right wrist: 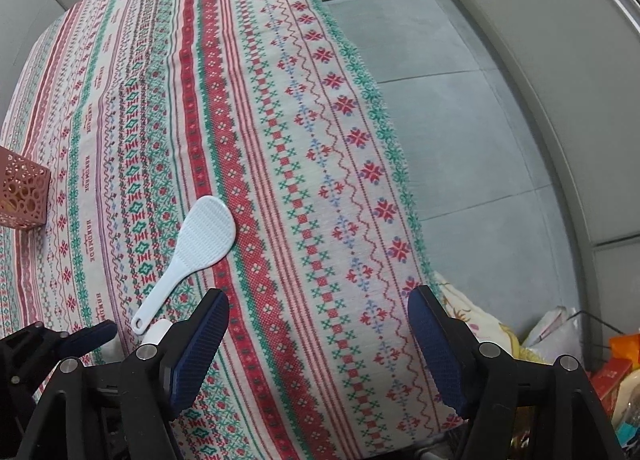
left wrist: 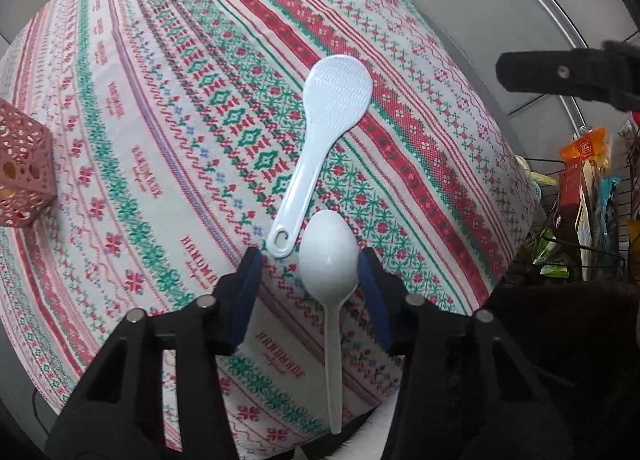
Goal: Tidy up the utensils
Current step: 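Grasp the white spoon with the left tool while the right tool grasps the white paddle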
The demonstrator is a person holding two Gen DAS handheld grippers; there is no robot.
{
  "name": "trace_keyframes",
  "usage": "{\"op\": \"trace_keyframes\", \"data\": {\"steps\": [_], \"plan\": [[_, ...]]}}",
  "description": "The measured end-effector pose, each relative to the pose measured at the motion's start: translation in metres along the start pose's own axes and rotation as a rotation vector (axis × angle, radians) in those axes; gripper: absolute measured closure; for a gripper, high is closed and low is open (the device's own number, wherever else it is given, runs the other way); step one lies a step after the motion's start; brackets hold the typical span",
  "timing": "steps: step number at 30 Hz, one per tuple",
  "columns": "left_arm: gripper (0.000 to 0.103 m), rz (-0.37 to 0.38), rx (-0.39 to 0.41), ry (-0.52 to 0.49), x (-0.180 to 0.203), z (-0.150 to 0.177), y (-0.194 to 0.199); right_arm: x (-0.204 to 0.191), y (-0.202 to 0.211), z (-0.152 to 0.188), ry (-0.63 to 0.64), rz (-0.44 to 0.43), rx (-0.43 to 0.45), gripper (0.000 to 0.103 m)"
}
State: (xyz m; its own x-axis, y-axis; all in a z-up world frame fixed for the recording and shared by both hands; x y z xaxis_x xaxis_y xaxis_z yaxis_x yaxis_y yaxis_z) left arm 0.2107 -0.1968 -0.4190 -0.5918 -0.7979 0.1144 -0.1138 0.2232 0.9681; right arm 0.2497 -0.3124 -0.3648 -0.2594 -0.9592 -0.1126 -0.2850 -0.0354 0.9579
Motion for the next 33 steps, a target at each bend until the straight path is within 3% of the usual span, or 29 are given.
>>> {"op": "trace_keyframes", "data": {"steps": [12,18,33], "plan": [[0.064,-0.016,-0.033,0.008,0.008,0.001,-0.011,-0.004,-0.004,0.000,0.009,0.000,-0.009,0.025],[0.092,-0.011,-0.026,-0.008,0.002,0.007,-0.004,-0.007,-0.007,0.001,0.006,0.001,-0.016,0.025],[0.092,0.031,0.152,0.068,-0.043,-0.011,0.062,-0.040,-0.036,-0.004,-0.017,-0.066,-0.086,0.025]]}}
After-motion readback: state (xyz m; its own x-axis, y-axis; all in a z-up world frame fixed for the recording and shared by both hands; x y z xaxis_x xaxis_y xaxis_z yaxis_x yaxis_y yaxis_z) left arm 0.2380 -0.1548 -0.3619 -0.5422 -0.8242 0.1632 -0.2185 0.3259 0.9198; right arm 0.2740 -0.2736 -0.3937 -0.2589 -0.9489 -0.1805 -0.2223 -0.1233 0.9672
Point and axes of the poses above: each gripper's, at about its wrist camera, not at the fingertips, and y roughly against the way its jaws point, x to its right, z to its underside, the point moved 10 cm from there along -y, roughly the way its jaws point, and after that the axes turned 4 degrees about x, right-handed, at the moved point
